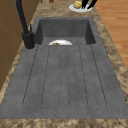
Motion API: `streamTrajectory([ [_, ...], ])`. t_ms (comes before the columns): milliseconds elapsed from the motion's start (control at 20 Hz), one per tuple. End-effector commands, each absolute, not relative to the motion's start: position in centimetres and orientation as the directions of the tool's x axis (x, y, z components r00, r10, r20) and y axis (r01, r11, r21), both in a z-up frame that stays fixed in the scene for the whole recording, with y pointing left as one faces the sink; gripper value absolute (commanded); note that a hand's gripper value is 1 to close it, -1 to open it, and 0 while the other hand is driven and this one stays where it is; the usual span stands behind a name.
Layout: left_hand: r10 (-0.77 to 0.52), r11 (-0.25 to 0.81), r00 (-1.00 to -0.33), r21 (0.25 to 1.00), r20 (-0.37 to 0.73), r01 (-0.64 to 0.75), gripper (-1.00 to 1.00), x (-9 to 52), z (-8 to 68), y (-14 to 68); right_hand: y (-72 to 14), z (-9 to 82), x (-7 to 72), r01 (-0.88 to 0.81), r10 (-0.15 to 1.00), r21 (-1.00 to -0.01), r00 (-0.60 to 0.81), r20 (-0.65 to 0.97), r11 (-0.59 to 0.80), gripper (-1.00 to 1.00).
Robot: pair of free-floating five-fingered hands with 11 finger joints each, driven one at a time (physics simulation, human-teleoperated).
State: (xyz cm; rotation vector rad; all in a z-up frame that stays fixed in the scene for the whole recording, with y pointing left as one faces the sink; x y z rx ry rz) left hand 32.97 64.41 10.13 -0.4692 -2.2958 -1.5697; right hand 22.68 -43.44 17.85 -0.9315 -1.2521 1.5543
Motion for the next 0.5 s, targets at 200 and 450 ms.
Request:
streamTrajectory([
  [200, 0.182, 0.402, -0.884, 0.788, 0.43, 0.466, -1.0, 33.1, 11.4, 67.7, -43.4, 17.8, 22.7, -0.187, 0.952, -0.979, -0.306, -0.016, -0.077, 0.0],
  [450, 0.191, 0.403, -0.881, 0.783, 0.434, 0.473, -1.0, 32.9, 14.1, 68.8, -43.4, 17.8, 22.7, -0.187, 0.952, -0.979, -0.306, -0.016, -0.077, 0.0],
])
